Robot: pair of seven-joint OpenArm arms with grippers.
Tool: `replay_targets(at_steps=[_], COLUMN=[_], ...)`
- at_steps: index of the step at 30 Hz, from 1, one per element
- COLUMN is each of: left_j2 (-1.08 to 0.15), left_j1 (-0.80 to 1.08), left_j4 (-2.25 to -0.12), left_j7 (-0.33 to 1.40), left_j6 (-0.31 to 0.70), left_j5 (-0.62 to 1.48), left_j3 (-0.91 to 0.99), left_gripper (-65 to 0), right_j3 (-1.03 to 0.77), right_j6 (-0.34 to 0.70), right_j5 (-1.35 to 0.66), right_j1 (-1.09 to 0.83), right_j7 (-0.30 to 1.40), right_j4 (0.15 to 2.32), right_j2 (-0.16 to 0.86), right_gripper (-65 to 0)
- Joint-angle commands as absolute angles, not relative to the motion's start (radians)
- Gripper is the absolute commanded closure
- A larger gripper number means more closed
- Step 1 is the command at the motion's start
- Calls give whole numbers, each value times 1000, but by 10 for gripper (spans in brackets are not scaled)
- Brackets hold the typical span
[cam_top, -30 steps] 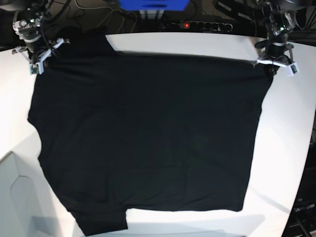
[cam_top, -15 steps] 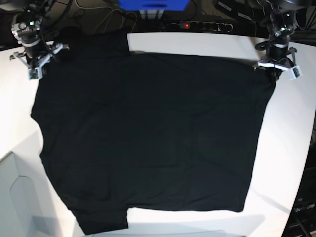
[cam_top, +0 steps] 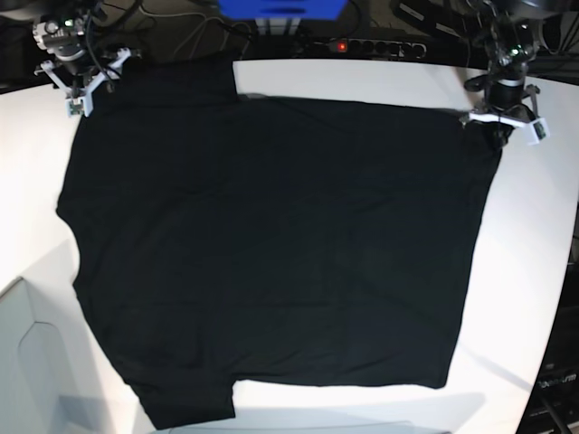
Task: Fold the T-shirt properly
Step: 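Pull the shoulder corners apart with both grippers to flatten the shirt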
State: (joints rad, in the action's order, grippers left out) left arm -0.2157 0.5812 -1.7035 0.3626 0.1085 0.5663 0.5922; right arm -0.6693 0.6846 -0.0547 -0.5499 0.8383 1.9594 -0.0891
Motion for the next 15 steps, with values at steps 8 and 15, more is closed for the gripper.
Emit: replay_targets(at_steps=[8, 15], left_j2=[-229, -229], left_j1=[590, 596], left_j4=[-1718, -1724], left_j7=[341, 341], left_j6=[110, 108], left_j5=[565, 565], left_j3=[598, 599], left_gripper=[-2, -2], right_j3=[-670, -674], right_j6=[698, 698], right_j5=[-59, -59], right_j1=[-550, -521], right_j7=[826, 828], right_j4=[1962, 1891], right_j2=[-99, -84], right_gripper=[-335, -333])
